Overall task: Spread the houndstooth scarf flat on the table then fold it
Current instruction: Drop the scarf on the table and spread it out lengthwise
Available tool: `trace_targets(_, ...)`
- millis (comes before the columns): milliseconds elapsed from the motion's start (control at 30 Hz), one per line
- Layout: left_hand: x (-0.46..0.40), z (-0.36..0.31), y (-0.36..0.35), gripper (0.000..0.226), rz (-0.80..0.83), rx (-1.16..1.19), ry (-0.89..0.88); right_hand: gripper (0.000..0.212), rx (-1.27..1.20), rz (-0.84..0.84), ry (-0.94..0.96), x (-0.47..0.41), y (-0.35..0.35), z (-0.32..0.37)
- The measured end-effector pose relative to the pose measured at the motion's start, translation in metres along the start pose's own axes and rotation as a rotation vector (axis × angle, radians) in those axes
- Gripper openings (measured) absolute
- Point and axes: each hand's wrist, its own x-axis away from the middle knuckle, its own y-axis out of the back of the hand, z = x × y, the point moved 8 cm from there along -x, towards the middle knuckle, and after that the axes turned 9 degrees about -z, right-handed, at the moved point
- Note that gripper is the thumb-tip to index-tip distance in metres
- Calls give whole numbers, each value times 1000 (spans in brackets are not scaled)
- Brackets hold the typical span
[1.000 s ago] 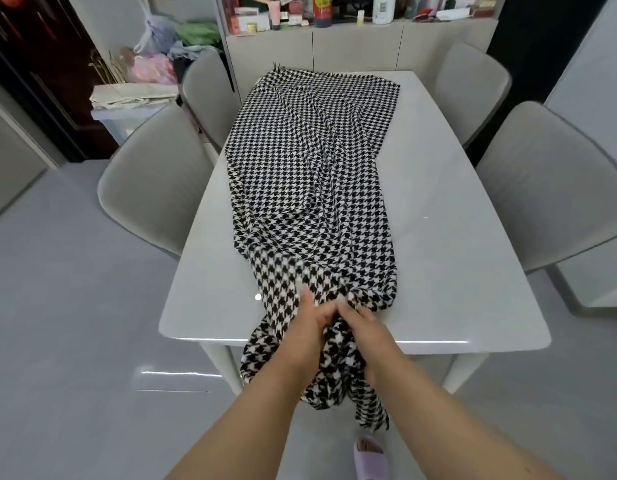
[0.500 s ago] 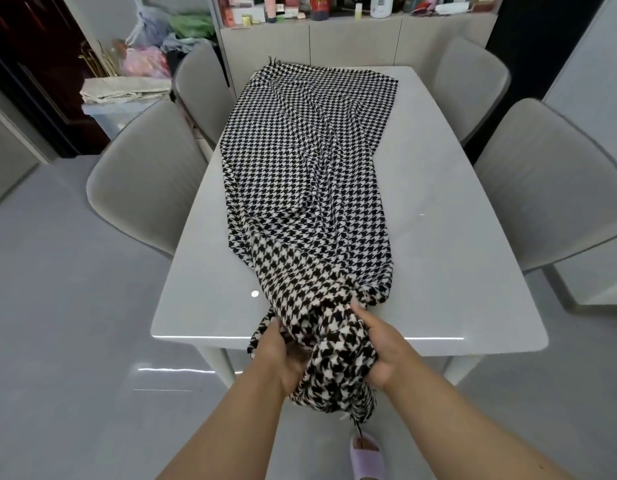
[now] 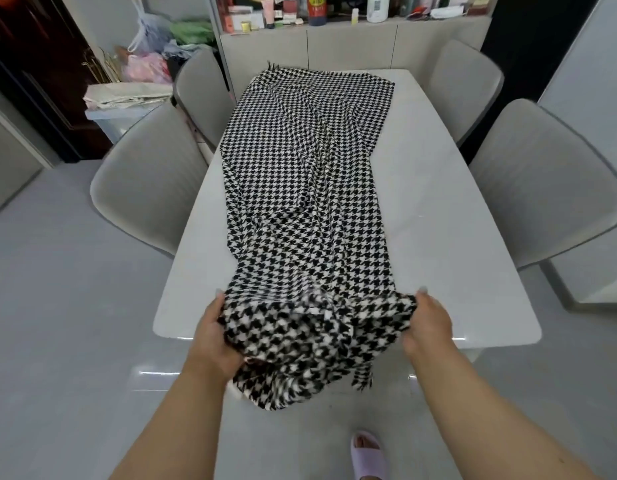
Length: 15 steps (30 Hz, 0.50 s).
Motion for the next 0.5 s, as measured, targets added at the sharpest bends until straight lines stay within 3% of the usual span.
trace_targets(67,-1,-27,17,53,-30,-26,-65,33,-91,-104,6,-10,21,15)
trace_targets(133,2,-43,27,53,-48,-89,-81,34,-47,-103,-18,-18,28,18)
trace_targets(233,10,-36,26,60,-28,-184,14,52,109,164,-213,-7,2,-13)
trace_targets(333,20,-24,24,75,-29,-137,70,46,257,351,-323,13,-15,-38)
trace_targets(433,26,-29,30,74,-46,-69,30,42,322,267,-215,0,-12,-35)
trace_targets(500,26,-36,37,73,-76,-66,8,30,218,205,-130,-11,-7,-23)
